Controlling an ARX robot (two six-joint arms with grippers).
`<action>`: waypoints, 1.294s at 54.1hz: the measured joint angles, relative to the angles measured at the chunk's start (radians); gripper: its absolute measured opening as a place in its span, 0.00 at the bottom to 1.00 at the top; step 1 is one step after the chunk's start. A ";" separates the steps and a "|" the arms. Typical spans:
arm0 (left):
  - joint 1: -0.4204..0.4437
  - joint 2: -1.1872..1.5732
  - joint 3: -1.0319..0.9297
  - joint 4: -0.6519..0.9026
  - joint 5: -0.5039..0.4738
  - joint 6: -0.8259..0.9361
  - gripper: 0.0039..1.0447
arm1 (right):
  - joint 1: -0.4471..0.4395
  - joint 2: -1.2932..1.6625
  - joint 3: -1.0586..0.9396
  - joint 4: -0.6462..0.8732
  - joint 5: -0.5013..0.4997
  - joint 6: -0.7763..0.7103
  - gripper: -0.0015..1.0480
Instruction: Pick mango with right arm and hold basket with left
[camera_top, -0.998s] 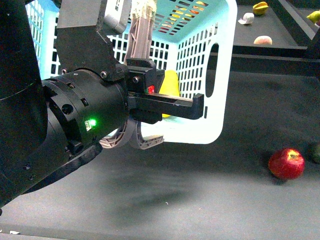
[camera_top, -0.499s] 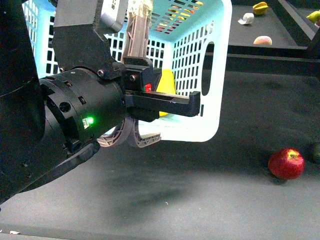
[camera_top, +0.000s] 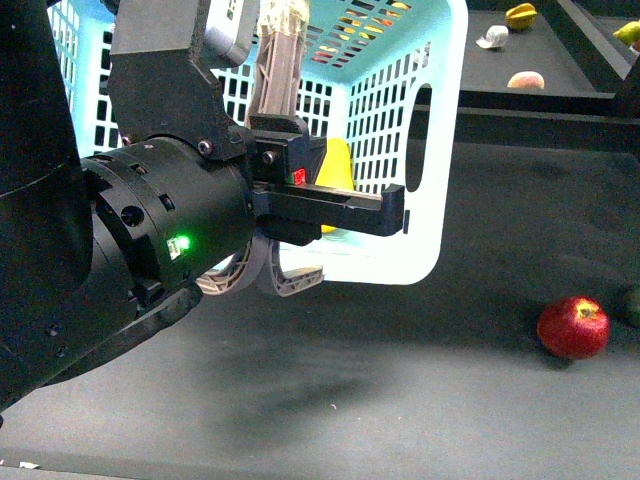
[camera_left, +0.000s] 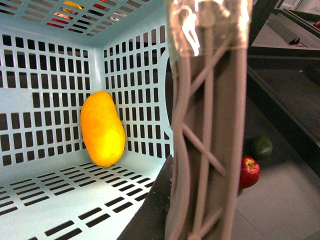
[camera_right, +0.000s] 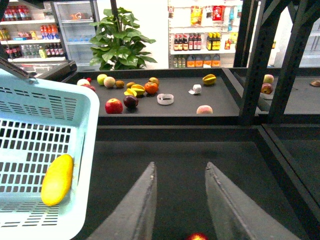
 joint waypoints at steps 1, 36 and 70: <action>0.000 0.000 0.000 0.000 0.000 0.000 0.05 | 0.000 -0.003 -0.001 -0.002 0.000 -0.001 0.28; 0.000 0.000 0.000 0.000 0.000 0.000 0.05 | 0.000 -0.195 -0.057 -0.126 0.000 -0.016 0.02; 0.000 0.000 0.000 0.000 0.000 0.000 0.05 | 0.000 -0.404 -0.056 -0.341 -0.003 -0.017 0.02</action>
